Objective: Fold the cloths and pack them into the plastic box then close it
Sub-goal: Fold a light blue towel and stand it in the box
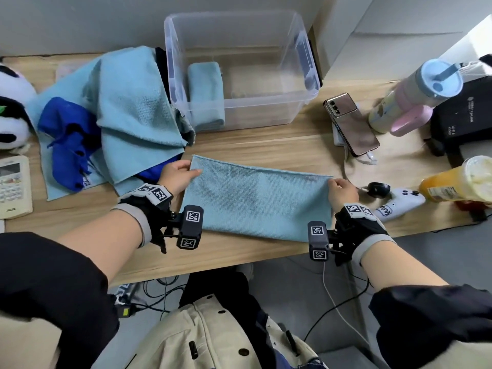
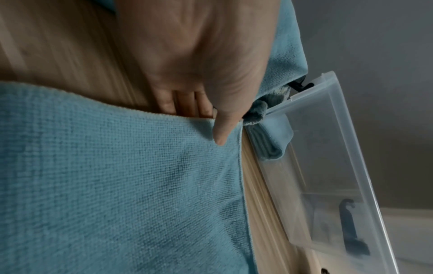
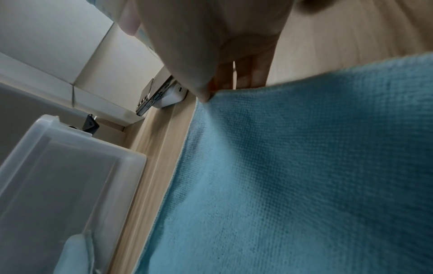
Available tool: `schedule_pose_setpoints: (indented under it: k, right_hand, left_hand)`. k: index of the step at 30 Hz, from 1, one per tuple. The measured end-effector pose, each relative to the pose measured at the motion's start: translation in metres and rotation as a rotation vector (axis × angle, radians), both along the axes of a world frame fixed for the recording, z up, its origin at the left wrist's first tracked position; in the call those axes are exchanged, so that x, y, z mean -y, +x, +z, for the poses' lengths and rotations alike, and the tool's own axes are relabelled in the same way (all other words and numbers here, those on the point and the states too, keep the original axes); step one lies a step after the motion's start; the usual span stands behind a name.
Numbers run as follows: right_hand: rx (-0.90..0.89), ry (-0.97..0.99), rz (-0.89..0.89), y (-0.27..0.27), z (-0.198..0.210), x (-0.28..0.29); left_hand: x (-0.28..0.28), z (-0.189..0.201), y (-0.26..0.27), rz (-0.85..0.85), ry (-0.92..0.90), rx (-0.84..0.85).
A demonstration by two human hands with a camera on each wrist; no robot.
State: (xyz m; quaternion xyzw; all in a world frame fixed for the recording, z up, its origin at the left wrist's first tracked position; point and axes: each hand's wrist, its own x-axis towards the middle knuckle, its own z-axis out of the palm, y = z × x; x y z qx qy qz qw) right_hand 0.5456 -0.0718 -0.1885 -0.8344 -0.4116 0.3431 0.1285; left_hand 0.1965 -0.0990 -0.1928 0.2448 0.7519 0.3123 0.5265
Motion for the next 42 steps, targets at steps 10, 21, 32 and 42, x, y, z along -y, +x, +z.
schedule_pose_setpoints:
  k: [10, 21, 32, 42]
  right_hand:
    - [0.088, -0.051, 0.022, -0.005, -0.002, -0.006]
    - [0.128, -0.152, 0.086, -0.005, 0.007, 0.01]
    - [-0.111, 0.001, 0.393, -0.049, 0.043, 0.011]
    - [-0.253, 0.11, 0.964, -0.111, 0.128, -0.008]
  left_hand:
    - [-0.011, 0.002, 0.001, -0.056, -0.118, -0.353]
    - [-0.006, 0.01, 0.004, -0.18, -0.121, -0.467]
    - [0.007, 0.051, -0.013, -0.669, -0.432, -0.534]
    - [-0.029, 0.15, 0.037, -0.797, 0.297, -0.029]
